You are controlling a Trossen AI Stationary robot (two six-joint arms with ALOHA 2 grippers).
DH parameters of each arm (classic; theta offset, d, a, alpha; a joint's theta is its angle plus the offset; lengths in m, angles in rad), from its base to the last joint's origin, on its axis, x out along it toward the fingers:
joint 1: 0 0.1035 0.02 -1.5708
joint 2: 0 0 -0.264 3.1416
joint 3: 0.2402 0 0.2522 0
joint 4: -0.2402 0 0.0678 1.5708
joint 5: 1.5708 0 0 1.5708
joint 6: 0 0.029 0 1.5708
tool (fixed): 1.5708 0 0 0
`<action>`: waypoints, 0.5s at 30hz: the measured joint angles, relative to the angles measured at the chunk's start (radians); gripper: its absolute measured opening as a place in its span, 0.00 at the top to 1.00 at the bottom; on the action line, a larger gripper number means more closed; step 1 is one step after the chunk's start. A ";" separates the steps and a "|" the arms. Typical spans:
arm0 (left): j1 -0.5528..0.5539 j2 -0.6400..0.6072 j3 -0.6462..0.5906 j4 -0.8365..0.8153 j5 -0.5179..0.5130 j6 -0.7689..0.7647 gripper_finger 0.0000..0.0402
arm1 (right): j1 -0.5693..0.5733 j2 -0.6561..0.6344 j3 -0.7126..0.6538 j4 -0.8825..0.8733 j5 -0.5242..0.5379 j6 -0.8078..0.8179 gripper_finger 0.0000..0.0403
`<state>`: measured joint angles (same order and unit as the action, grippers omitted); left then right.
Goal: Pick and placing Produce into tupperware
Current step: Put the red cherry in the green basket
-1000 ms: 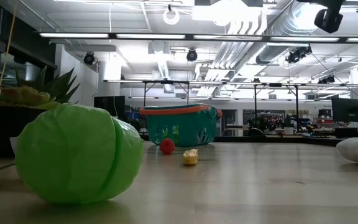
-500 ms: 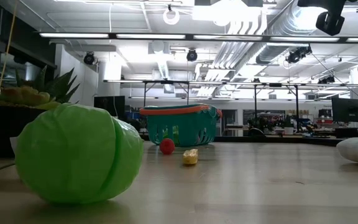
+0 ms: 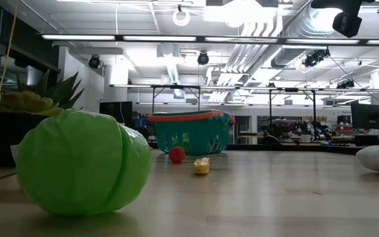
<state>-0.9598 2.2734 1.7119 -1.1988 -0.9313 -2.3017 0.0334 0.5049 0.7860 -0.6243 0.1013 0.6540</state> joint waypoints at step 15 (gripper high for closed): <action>0.099 0.009 -0.015 0.178 0.300 0.186 0.90 | 0.000 -0.001 0.000 0.007 -0.019 -0.006 1.00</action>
<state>-0.8613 2.2822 1.6970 -1.0207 -0.6317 -2.1154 0.0338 0.5041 0.7860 -0.6174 0.0819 0.6483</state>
